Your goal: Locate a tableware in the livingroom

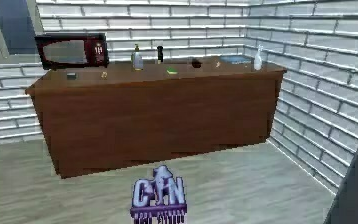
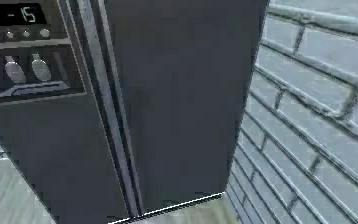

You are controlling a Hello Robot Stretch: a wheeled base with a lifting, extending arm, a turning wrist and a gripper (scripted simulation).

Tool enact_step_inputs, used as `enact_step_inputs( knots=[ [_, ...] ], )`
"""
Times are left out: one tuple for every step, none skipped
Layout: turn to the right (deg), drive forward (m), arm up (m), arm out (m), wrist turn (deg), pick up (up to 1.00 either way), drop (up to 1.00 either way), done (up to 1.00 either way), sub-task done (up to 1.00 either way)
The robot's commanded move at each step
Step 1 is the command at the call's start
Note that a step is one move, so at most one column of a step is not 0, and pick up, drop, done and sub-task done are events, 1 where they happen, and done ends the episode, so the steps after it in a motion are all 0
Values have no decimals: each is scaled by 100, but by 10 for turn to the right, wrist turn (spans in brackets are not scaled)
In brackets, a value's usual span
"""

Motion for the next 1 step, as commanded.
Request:
enact_step_inputs(
  knots=[
    [-450, 0, 0, 0, 0, 0, 0, 0, 0]
  ],
)
